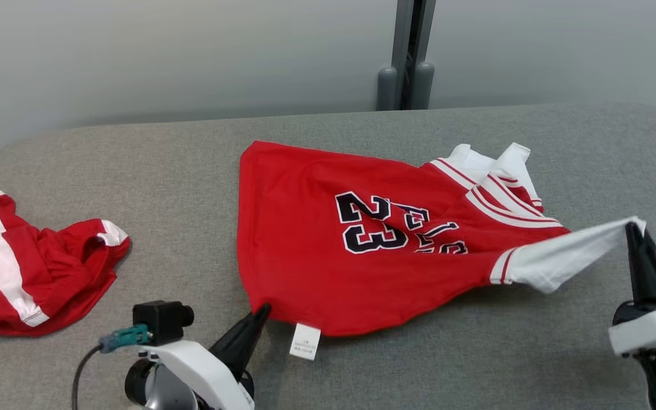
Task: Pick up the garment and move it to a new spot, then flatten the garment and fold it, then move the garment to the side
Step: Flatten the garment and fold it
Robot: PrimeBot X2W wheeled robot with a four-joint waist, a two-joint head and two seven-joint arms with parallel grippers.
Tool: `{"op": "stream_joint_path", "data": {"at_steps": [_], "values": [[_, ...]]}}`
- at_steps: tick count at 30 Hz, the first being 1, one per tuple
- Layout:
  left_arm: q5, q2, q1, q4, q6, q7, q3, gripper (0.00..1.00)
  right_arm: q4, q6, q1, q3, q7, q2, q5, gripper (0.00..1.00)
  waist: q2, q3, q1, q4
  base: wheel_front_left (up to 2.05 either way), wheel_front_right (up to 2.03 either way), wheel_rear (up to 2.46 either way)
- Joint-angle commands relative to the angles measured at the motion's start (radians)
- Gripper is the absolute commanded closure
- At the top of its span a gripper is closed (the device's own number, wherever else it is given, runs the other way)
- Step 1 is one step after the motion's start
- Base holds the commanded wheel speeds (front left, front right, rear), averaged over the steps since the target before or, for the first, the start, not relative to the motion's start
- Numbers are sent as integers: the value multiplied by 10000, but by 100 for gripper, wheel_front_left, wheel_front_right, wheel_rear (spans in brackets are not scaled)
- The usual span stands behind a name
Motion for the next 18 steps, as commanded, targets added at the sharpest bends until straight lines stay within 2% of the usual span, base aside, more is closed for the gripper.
{"op": "stream_joint_path", "data": {"at_steps": [1,5,10,18], "values": [[-305,69,-5,-316,-32,181,167,100,-280,1,-299,-96,125,-157,141,100,0,-97,0,15,0,0,0],[-1191,121,-318,-1236,76,814,624,100,-883,1,-977,-201,565,-483,256,100,0,-303,0,-3,0,0,0],[-2176,40,-873,-2063,439,1394,1242,100,-1337,1,-1967,-400,1061,-768,46,100,0,-568,0,-53,0,0,0],[-3138,-315,-1811,-2797,1134,1658,1895,100,-1766,1,-3091,-315,1632,-987,-401,100,0,-837,0,-130,0,0,0]]}}
